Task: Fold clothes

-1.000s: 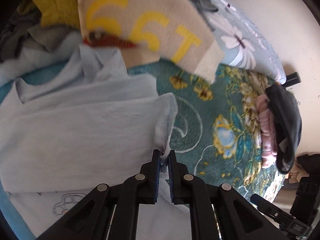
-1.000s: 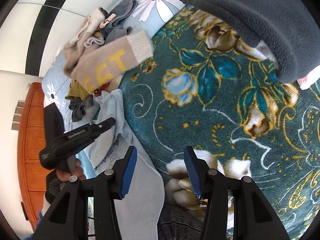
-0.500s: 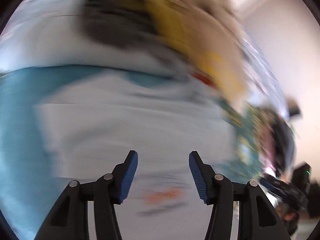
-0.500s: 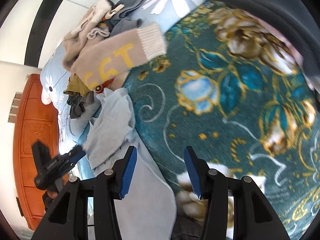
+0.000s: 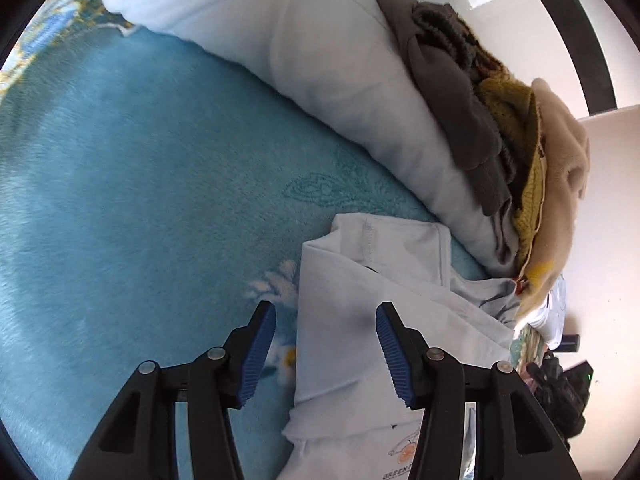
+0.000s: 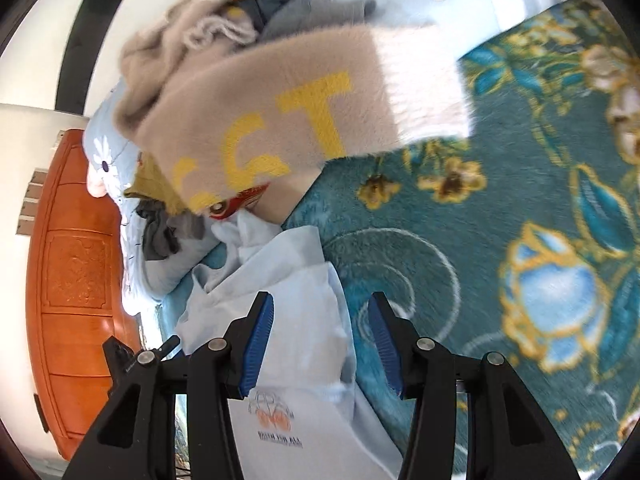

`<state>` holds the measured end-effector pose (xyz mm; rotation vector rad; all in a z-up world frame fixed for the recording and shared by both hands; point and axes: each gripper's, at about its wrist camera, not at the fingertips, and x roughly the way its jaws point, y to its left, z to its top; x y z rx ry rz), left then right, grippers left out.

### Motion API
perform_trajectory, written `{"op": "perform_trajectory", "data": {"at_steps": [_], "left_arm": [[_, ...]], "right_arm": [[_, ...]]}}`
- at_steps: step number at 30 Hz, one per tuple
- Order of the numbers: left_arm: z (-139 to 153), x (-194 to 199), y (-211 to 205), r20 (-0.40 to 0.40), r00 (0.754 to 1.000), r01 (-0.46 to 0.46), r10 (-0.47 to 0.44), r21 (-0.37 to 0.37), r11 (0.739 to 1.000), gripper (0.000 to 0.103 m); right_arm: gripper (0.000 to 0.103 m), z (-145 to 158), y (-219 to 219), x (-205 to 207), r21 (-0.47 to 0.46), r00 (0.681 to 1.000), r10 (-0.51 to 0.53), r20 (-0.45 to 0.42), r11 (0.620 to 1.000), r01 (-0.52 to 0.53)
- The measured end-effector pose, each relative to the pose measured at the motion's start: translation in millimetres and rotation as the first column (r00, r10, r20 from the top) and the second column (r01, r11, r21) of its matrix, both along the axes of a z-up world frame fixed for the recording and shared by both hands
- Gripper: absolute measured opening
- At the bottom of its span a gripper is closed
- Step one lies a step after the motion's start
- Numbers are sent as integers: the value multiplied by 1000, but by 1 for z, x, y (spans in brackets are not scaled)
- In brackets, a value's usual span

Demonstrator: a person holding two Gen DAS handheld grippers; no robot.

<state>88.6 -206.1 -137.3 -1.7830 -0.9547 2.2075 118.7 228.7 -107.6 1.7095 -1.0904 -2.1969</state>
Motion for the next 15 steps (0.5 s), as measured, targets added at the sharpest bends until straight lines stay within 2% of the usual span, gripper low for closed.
{"op": "perform_trajectory", "data": {"at_steps": [3, 5, 7, 9, 10, 11, 15], "left_arm": [[-1, -3, -3, -20, 1000, 16, -16, 9, 1000, 41], [-4, -4, -4, -19, 1000, 23, -22, 12, 1000, 22], [-5, -5, -4, -21, 999, 38, -38, 20, 999, 10], [-4, -5, -4, -33, 998, 48, -47, 27, 998, 8], [-3, -5, -6, -39, 998, 49, -47, 39, 998, 7], [-1, -5, -8, -47, 998, 46, -43, 50, 998, 7], [12, 0, -18, -109, 993, 47, -38, 83, 995, 6]], "right_arm": [[51, -11, -4, -8, 6, 1000, 2, 26, 1000, -2], [51, -17, -7, -10, -13, 999, 9, 34, 1000, -9], [50, -21, -10, -11, -17, 999, 18, 42, 1000, -17], [38, -23, -12, -11, -23, 999, 26, 38, 999, -25], [19, -23, -14, -12, -24, 999, 29, 36, 999, -28], [8, -22, -15, -12, -19, 999, 31, 31, 999, -30], [3, -7, -25, -14, -45, 997, 75, -33, 996, -76]]}}
